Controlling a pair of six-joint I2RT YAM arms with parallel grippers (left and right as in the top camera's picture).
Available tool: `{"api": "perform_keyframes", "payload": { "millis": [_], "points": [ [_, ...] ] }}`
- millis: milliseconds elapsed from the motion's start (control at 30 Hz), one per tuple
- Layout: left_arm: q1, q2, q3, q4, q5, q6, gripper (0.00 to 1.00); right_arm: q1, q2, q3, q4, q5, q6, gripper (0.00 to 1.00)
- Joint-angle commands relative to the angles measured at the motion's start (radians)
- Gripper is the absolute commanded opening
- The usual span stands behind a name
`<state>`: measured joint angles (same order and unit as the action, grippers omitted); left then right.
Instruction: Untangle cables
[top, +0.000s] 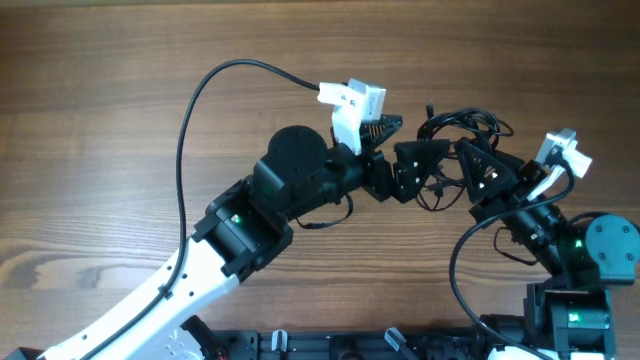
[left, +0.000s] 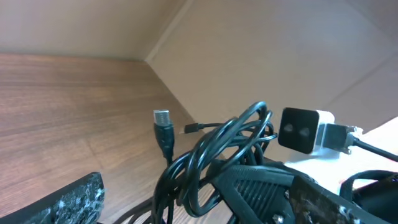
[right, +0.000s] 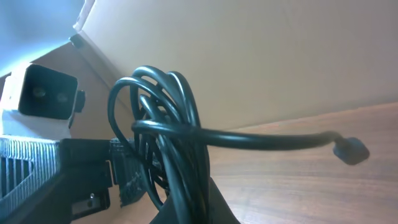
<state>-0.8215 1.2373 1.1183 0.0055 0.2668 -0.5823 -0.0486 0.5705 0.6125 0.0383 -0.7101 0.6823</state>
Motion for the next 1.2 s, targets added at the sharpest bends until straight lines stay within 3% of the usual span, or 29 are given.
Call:
{"api": "perform_keyframes", "payload": {
  "millis": [0, 33, 133, 333, 367, 533, 667, 767, 933, 1033, 1167],
  "points": [
    [0.006, -0.014, -0.001, 0.007, 0.036, -0.01, 0.89, -0.001, -0.003, 0.018, 0.057, -0.064, 0.082, 0.04],
    [0.006, -0.013, -0.001, 0.007, 0.036, -0.01, 0.8, -0.001, -0.003, 0.018, 0.079, -0.079, 0.092, 0.04],
    [0.006, -0.01, -0.001, 0.007, 0.036, -0.01, 0.77, -0.001, -0.003, 0.018, 0.109, -0.093, 0.133, 0.04],
    [0.005, 0.018, -0.001, 0.037, 0.036, -0.01, 0.53, -0.001, -0.003, 0.018, 0.134, -0.131, 0.159, 0.04],
    [0.005, 0.027, -0.001, 0.044, 0.036, -0.01, 0.39, -0.001, -0.003, 0.018, 0.134, -0.131, 0.159, 0.04],
    [0.006, 0.029, -0.001, 0.059, 0.036, -0.008, 0.06, -0.001, -0.003, 0.018, 0.134, -0.146, 0.159, 0.04],
    [0.006, 0.029, -0.001, 0.058, 0.035, 0.015, 0.04, -0.001, -0.003, 0.018, 0.132, -0.146, 0.154, 0.04],
    [0.006, 0.029, -0.001, 0.058, 0.005, 0.134, 0.04, -0.001, -0.002, 0.018, 0.104, -0.138, 0.117, 0.04],
    [0.007, 0.029, -0.001, 0.031, -0.1, 0.135, 0.04, -0.001, 0.031, 0.018, 0.011, -0.127, 0.075, 0.1],
    [0.006, 0.029, -0.001, 0.002, -0.105, 0.171, 0.04, -0.001, 0.061, 0.018, -0.057, -0.13, 0.022, 0.43],
    [0.007, 0.029, -0.001, -0.029, -0.143, 0.187, 0.04, -0.001, 0.065, 0.018, -0.131, -0.131, -0.045, 0.59]
  ]
}}
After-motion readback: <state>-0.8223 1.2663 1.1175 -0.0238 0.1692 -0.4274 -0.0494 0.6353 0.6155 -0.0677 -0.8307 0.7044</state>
